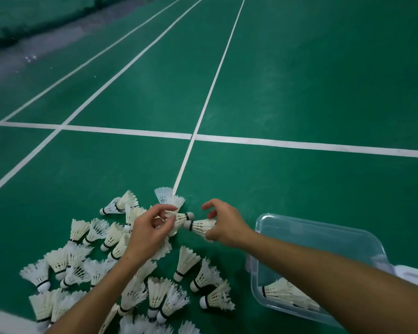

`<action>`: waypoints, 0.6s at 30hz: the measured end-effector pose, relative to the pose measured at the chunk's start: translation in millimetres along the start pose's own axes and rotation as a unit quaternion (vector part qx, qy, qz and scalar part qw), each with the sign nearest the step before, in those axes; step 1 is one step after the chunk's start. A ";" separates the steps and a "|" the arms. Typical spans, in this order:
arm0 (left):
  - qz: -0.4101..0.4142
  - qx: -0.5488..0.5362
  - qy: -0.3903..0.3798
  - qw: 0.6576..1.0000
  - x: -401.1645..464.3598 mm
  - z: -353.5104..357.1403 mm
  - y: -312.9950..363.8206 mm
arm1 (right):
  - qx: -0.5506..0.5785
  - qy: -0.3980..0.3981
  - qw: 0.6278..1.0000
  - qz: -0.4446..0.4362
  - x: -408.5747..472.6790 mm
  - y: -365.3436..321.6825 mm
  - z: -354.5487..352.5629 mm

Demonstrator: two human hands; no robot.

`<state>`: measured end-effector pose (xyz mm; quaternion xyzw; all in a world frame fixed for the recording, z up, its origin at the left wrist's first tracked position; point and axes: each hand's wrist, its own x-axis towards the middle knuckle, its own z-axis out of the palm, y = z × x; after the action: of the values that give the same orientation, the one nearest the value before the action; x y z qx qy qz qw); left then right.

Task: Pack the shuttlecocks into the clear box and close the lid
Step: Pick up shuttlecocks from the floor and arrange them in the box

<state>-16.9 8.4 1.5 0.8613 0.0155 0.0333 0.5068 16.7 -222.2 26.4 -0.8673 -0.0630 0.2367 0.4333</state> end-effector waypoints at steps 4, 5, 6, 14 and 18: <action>0.043 -0.029 -0.033 0.998 -0.8 -14.3 59.1 | -0.013 0.028 0.997 -0.066 -39.7 -18.9 -53.3; 0.056 -0.036 -0.047 0.997 -1.7 -14.1 76.1 | -0.012 0.039 0.996 -0.074 -54.0 -23.1 -71.1; 0.066 -0.044 -0.064 0.995 -2.8 -11.7 92.6 | -0.010 0.052 0.996 -0.076 -69.5 -25.3 -89.4; 0.131 -0.074 -0.273 0.950 -15.4 73.3 181.6 | 0.054 0.178 0.982 -0.034 -195.0 41.0 -189.1; 0.165 0.019 -0.410 0.897 -10.0 136.7 200.6 | 0.089 0.240 0.967 0.010 -223.7 91.6 -195.9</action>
<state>-18.2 -208.9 110.2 0.7984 -0.3355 -0.2397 0.4388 -97.8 -490.4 134.8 -0.8572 0.0725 0.0308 0.5090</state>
